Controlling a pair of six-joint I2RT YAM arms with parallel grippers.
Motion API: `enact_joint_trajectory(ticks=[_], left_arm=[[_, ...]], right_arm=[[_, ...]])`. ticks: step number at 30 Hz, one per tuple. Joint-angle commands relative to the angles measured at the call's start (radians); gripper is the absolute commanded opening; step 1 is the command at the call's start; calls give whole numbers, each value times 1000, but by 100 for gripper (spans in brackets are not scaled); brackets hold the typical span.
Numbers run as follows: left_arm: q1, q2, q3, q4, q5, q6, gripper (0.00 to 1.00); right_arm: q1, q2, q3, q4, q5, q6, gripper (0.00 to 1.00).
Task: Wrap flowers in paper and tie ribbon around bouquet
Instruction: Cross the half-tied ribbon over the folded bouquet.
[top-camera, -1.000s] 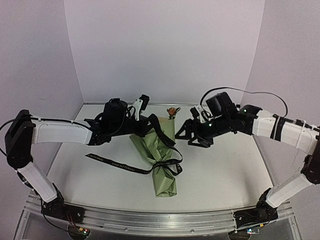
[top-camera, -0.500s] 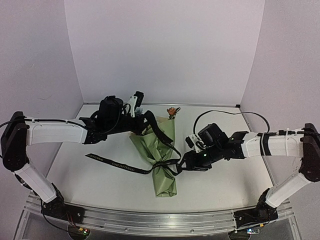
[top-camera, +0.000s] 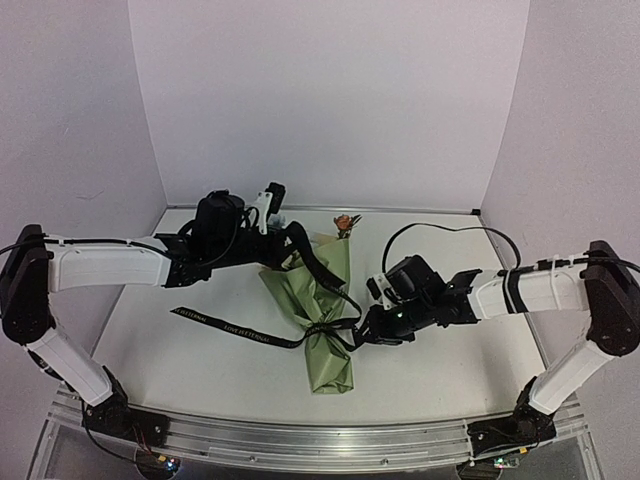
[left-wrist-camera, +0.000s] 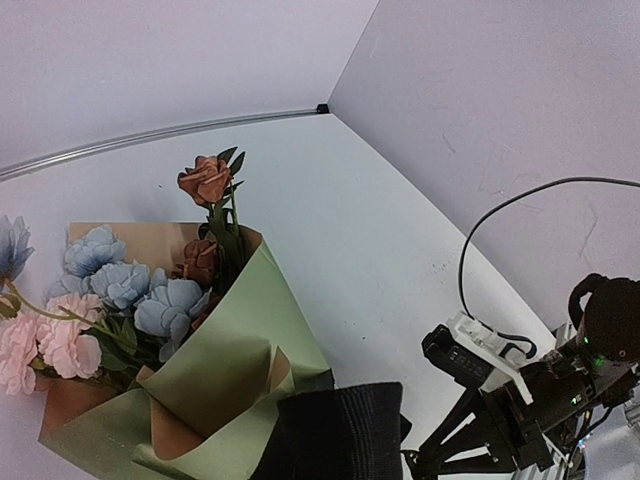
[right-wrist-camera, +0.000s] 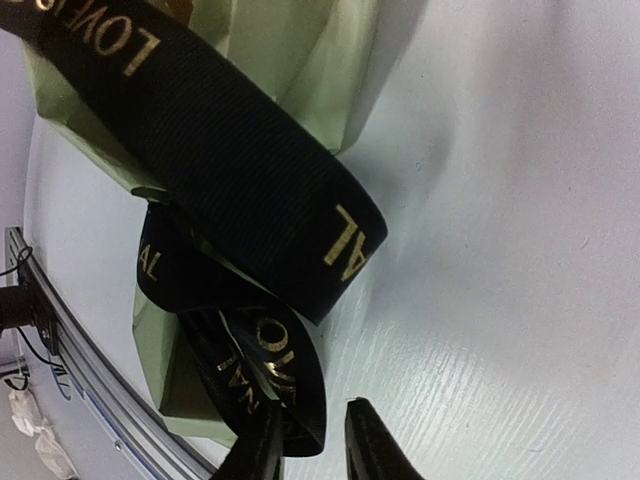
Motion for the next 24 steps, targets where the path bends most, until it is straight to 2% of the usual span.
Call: enact_joint_trajectory(ticks=[1,3,5,10,16,24], left_arm=[[8,-48,-6,1,-14,-11,0],[10,-59,-13,-2,-11,-14,0],[14,-74,-21,-13,-4,-16,0],[23,-134,-46,-88,25,-1,0],[26,-167,-66,-187,93,1,0],[25,-217,-110,-252,196,18,0]], right_arm=[[12,19,5,30,15,31,13],[13,13,7,28,20,39,4],[12,-3,18,6,31,42,0],[13,-49,93,-140,61,16,0],[12,-89,179,-235,71,-31,0],[11,-51,324,-361,100,-91,0]])
